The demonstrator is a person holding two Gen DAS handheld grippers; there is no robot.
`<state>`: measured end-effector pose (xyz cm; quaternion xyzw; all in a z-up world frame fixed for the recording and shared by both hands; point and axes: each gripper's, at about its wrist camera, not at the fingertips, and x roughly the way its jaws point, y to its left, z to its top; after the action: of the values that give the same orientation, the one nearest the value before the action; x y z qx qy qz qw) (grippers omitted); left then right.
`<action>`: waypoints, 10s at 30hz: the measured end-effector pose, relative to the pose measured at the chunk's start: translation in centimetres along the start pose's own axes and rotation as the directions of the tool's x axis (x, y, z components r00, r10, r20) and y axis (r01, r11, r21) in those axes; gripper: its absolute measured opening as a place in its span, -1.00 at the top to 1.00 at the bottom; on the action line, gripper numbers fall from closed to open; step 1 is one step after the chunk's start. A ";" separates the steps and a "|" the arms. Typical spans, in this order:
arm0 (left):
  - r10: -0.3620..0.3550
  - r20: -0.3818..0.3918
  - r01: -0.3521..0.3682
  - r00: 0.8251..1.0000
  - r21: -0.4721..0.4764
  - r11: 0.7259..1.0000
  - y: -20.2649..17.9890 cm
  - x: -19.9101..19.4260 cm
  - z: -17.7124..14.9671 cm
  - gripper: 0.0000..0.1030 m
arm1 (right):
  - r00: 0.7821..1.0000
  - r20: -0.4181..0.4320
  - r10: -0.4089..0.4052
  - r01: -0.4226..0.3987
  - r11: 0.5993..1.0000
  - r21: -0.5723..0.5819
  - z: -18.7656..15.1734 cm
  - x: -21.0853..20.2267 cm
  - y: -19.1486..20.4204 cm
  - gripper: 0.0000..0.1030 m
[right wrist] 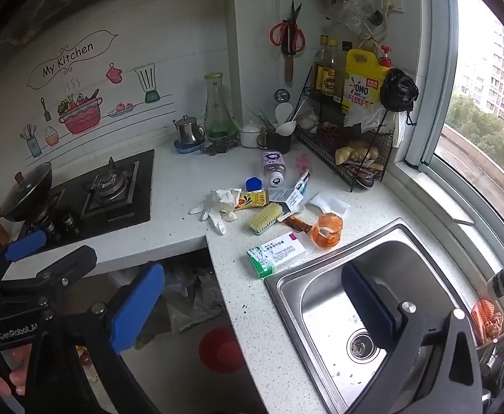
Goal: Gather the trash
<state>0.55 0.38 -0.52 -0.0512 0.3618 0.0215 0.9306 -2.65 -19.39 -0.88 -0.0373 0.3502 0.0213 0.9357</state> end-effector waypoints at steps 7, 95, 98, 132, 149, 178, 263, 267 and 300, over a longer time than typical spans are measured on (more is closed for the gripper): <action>-0.008 -0.003 0.008 1.000 0.003 1.000 0.1 -0.1 -0.1 -1.00 | 1.000 -0.006 0.003 -0.003 1.000 -0.015 0.0 0.2 0.3 -1.00; -0.135 -0.307 0.190 0.942 0.155 0.969 -6.8 26.6 9.8 -1.00 | 0.944 -0.319 -0.088 0.129 0.986 0.109 5.8 21.9 -13.4 -1.00; -0.137 -0.358 0.205 0.924 0.159 0.966 -8.2 29.5 9.2 -1.00 | 0.931 -0.355 -0.087 0.134 0.985 0.111 5.5 24.2 -14.8 -1.00; -0.214 -0.535 0.415 0.818 0.291 0.862 -13.6 34.6 5.5 -1.00 | 0.919 -0.395 0.008 0.085 0.972 0.218 2.7 27.3 -18.8 -0.22; -0.141 -0.630 0.496 0.763 0.432 0.754 -18.7 38.7 0.9 -0.87 | 0.886 -0.463 -0.002 0.155 0.944 0.293 -1.4 24.9 -19.4 -0.22; -0.180 -0.433 0.336 0.883 0.317 0.887 -8.5 24.1 4.7 -0.13 | 0.941 -0.331 0.067 0.005 0.977 0.212 1.4 17.6 -10.7 -0.22; -0.168 -0.717 0.315 0.677 0.075 0.946 11.1 41.8 -32.7 -0.14 | 0.863 -0.489 -0.126 0.133 0.991 -0.021 -30.8 34.3 8.7 -0.97; -0.195 -0.702 0.348 0.685 0.080 0.934 9.9 42.3 -32.3 -0.32 | 0.852 -0.502 -0.149 0.163 0.986 -0.016 -31.2 34.3 7.8 -0.97; -0.059 -0.479 0.146 0.876 0.146 0.978 13.7 22.8 -18.6 -0.86 | 0.927 -0.369 0.072 -0.088 0.996 -0.026 -18.6 22.5 10.5 -0.96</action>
<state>3.84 11.99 -30.71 0.0091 0.5745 -0.0737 0.8151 1.47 -10.16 -30.26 -0.0459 0.5199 0.0594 0.8509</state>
